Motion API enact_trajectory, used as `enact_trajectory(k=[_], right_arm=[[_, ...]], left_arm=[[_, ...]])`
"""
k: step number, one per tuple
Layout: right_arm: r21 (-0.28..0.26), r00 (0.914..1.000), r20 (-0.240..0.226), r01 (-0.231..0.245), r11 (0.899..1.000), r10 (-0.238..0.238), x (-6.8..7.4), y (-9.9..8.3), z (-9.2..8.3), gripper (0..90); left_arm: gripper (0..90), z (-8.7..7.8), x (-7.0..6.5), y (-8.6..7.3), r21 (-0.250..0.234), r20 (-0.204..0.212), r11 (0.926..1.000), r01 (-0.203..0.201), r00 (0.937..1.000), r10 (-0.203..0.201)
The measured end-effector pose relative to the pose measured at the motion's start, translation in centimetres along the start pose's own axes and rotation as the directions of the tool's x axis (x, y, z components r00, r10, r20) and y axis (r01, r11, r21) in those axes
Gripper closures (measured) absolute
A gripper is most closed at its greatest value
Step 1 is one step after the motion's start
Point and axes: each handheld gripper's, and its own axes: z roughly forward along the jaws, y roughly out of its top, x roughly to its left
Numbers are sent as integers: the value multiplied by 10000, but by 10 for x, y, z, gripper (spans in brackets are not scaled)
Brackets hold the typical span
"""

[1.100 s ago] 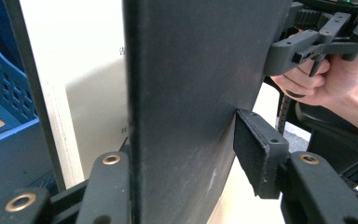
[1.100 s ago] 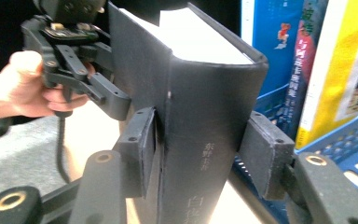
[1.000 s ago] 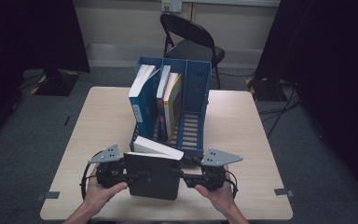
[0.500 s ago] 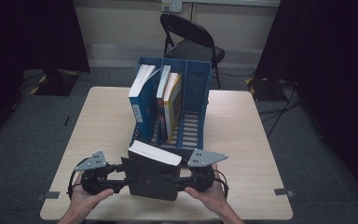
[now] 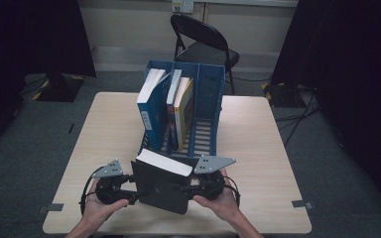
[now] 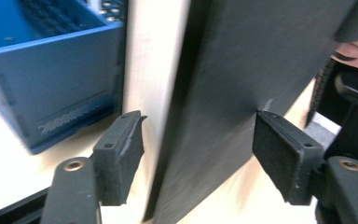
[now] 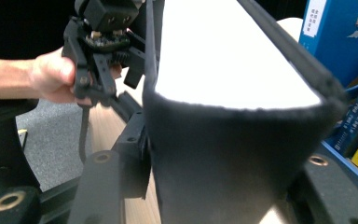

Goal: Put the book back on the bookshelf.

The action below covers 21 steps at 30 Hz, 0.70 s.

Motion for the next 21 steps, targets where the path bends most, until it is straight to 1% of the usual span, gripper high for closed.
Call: enact_trajectory(k=[1,3,4,5,6,9,10,12,13,14,15,16,17,18,19,21], right_arm=[[-36,10000,24,-23,10000,23,0,1,1,463],[-93,10000,56,-15,10000,15,1,4,6,455],[-126,9998,-164,-144,9998,142,1,7,13,456],[-84,9994,-310,-149,9999,146,1,9,16,452],[-155,9994,-342,-110,9998,105,2,9,19,441],[-217,9994,-333,-95,9997,87,2,10,20,438],[-229,9994,-342,-108,9997,100,2,9,20,439],[-54,9993,-371,37,10000,-39,2,9,18,462],[-54,9993,-371,37,10000,-39,2,9,18,462],[4,9995,-304,75,10000,-75,5,8,17,466],[4,9995,-304,75,10000,-75,5,8,17,466],[67,9996,-270,116,9999,-114,6,9,17,470],[147,9994,-218,255,9996,-252,7,9,15,493],[286,9989,-219,411,9987,-405,7,10,12,514],[286,9989,-219,411,9987,-405,7,10,12,514],[361,9985,-235,505,9981,-496,7,10,10,521]], left_arm=[[302,1,-1,0,31,-93,10000,-23,10000,23],[299,0,-1,1,97,-74,9999,-45,10000,46],[301,-1,-2,0,104,-79,9999,-87,9999,88],[300,-1,-2,0,104,-79,9999,-87,9999,88],[299,-2,-2,0,83,-63,9999,-91,9999,91],[300,-3,-1,-1,97,-31,9999,-116,9999,116],[303,-2,-2,0,75,-22,10000,-21,10000,21],[302,-3,-2,1,-36,74,10000,36,10000,-36],[302,-4,-1,1,-61,106,10000,21,9999,-20],[282,-6,-1,1,-54,32,10000,-46,10000,46],[282,-8,0,0,-122,-71,9999,-52,10000,51],[267,-12,3,0,-161,-138,9999,28,9999,-31],[234,-14,4,-1,-185,-118,9998,77,9999,-79],[194,-19,9,-3,-311,-148,9995,79,9999,-83],[169,-19,9,-3,-311,-148,9995,79,9999,-83],[167,-23,12,-5,-299,-298,9994,162,9994,-171]])
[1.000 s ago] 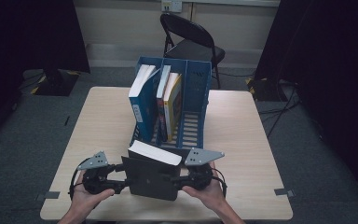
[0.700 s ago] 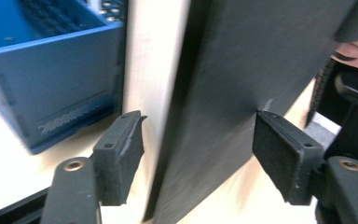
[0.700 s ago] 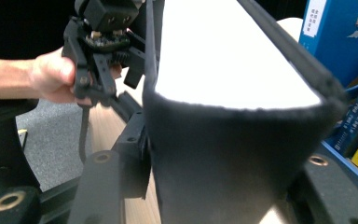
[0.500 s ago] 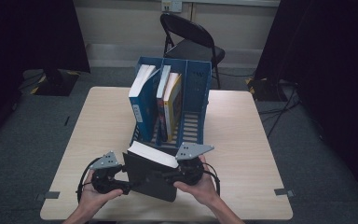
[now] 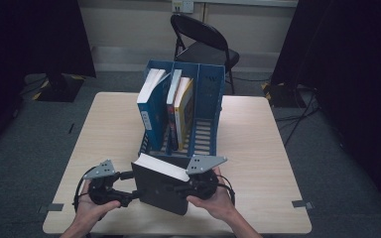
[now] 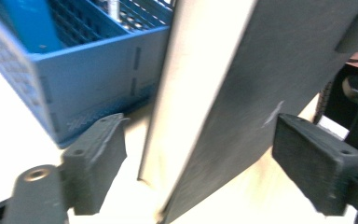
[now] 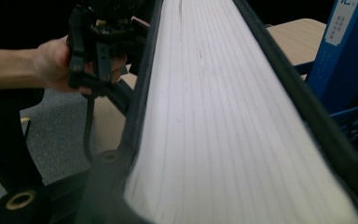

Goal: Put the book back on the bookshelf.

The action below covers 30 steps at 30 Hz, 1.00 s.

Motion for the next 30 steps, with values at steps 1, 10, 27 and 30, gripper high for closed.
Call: enact_trajectory(k=[1,10,27,30], right_arm=[[62,9999,88,-72,10000,72,0,0,-1,523],[126,9997,174,-144,9998,141,-3,-1,-6,526],[39,9946,866,-572,9984,567,-16,-20,-47,527],[50,9935,991,-571,9984,564,-16,-23,-53,527]], left_arm=[[168,-1,4,-1,115,-113,9998,183,9998,-181],[155,-5,17,-6,210,-1061,9982,558,9929,-533],[157,2,43,-18,1130,-3059,9857,1248,9483,-850],[157,0,47,-19,1089,-3036,9836,1437,9470,-1047]])
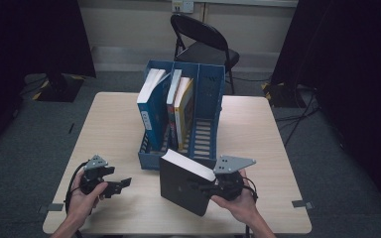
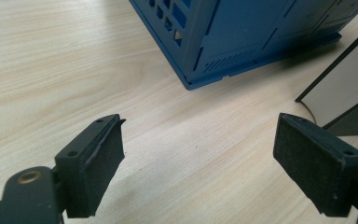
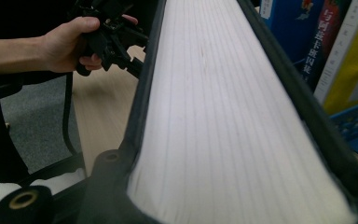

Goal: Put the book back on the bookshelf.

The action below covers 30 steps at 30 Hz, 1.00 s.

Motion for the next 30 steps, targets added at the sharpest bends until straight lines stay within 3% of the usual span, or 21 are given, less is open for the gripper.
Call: enact_trajectory(k=[1,4,7,10,20,30], right_arm=[[27,10000,71,18,10000,-18,-1,-2,-5,528],[34,9999,164,-21,10000,21,-3,-4,-10,527],[2,9992,379,-153,9999,153,-6,-8,-19,528],[-19,9980,588,-225,9997,225,-8,-13,-27,528],[-41,9933,1125,-274,9996,276,-9,-23,-48,528],[-145,9805,1857,-628,9979,644,-15,-38,-78,528]], left_arm=[[163,-1,2,-1,54,132,10000,60,9999,-61],[162,-1,3,-1,59,-43,9999,116,9999,-115],[161,-1,3,0,-7,38,9999,145,9999,-145],[169,-1,2,0,-57,164,9999,-99,9998,100],[174,1,1,-1,25,-41,10000,-40,10000,40],[202,3,5,-3,59,-84,9993,374,9993,-374]])
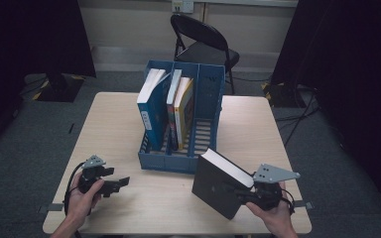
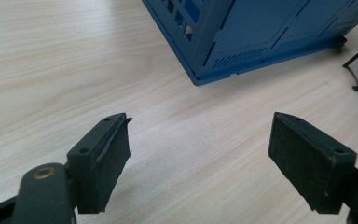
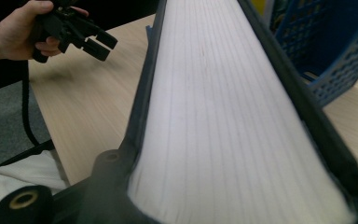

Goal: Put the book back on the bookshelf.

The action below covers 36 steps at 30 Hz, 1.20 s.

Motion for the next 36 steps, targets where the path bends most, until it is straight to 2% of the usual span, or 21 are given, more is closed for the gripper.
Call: enact_trajectory(k=[9,13,28,36], right_arm=[[-81,9967,717,-368,9993,373,-16,-10,-21,528],[-122,9945,916,-490,9987,499,-20,-12,-24,528],[-177,9872,1352,-825,9964,841,-35,-13,-29,529],[-295,9793,1762,-960,9949,997,-45,-11,-26,529]], left_arm=[[206,4,-1,-1,9,-109,10000,-10,9999,10],[212,7,-2,-1,143,-140,9999,46,9999,-44],[211,6,-3,-1,-67,-106,10000,24,9999,-24],[211,6,-2,-1,-19,-148,10000,-23,9999,23]])
